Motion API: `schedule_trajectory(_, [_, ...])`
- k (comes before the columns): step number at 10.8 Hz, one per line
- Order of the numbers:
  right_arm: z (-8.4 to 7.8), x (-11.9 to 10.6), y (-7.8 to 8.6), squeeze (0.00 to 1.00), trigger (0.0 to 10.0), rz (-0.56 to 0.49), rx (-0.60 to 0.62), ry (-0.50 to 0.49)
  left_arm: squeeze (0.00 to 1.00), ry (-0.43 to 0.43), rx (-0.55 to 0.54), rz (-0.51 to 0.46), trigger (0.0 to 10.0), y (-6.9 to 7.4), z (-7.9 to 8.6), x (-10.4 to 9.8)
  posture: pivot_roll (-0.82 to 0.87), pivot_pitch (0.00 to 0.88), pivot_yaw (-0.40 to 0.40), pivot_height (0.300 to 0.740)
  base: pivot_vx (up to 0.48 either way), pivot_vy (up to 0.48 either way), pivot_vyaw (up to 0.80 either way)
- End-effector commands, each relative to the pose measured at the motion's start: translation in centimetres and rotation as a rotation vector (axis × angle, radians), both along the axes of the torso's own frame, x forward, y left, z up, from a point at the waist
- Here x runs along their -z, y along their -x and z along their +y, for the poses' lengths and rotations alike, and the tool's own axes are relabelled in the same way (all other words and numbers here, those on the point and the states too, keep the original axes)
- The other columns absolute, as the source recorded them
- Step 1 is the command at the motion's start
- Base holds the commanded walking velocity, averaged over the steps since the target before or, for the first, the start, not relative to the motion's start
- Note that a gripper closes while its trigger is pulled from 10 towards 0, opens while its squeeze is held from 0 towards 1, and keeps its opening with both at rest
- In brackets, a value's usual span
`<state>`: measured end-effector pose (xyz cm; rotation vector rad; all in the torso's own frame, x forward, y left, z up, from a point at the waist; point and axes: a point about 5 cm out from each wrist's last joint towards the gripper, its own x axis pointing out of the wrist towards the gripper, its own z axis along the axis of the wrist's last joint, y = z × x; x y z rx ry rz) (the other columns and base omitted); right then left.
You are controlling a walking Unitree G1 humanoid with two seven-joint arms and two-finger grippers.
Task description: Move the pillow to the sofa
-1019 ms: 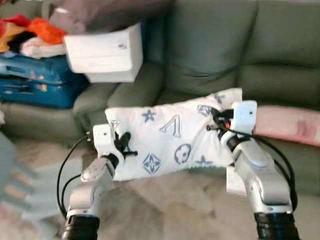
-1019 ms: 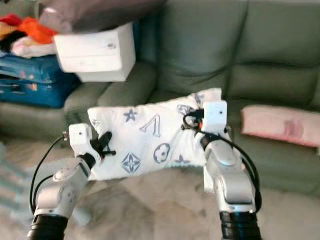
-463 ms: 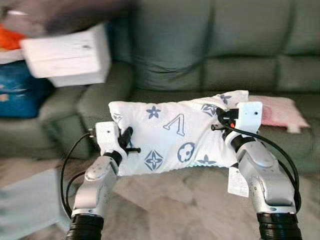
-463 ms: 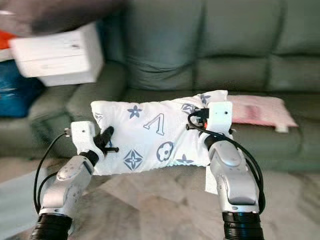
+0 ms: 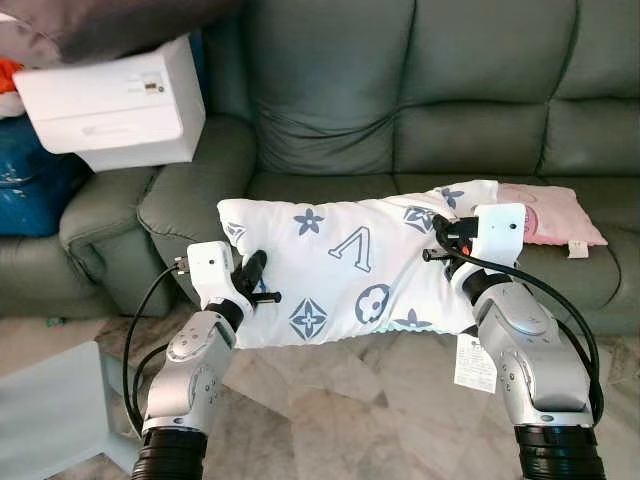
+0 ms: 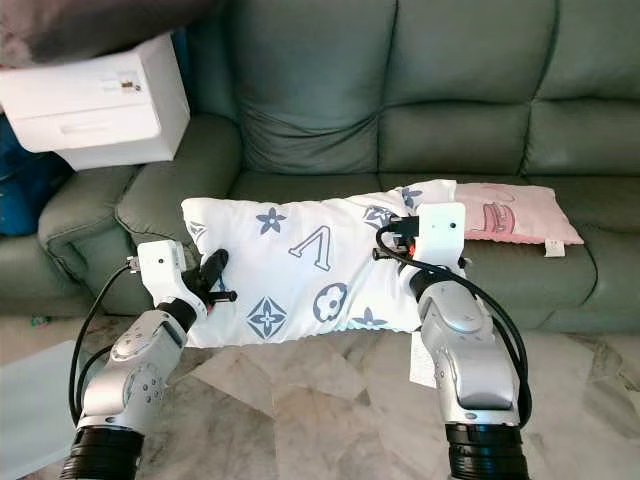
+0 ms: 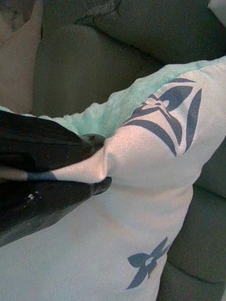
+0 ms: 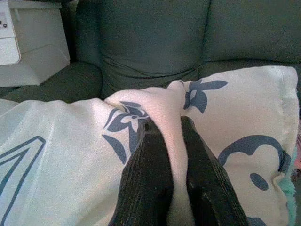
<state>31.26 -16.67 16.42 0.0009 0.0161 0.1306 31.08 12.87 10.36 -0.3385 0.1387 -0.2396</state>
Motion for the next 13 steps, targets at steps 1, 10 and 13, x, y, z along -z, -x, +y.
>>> schedule_trajectory(1, [0.24,-0.85,-0.09,0.00,10.0,-0.028,-0.006,0.008,0.00,0.010,0.022,-0.011,10.0,-0.04,-0.21,-0.25,-0.28,0.014,0.027,0.740,0.000,0.000,0.00])
schedule_trajectory(10, [0.38,-0.95,-0.05,0.00,10.0,-0.036,-0.015,0.001,0.00,0.039,0.081,0.002,10.0,0.42,-0.79,0.05,-0.28,0.017,0.030,0.740,0.205,0.000,-0.18])
schedule_trajectory(13, [0.36,-0.95,0.00,0.00,10.0,-0.034,-0.017,0.000,0.00,0.045,0.093,0.007,10.0,0.58,-0.97,0.10,-0.28,0.020,0.029,0.740,0.331,0.000,-0.14])
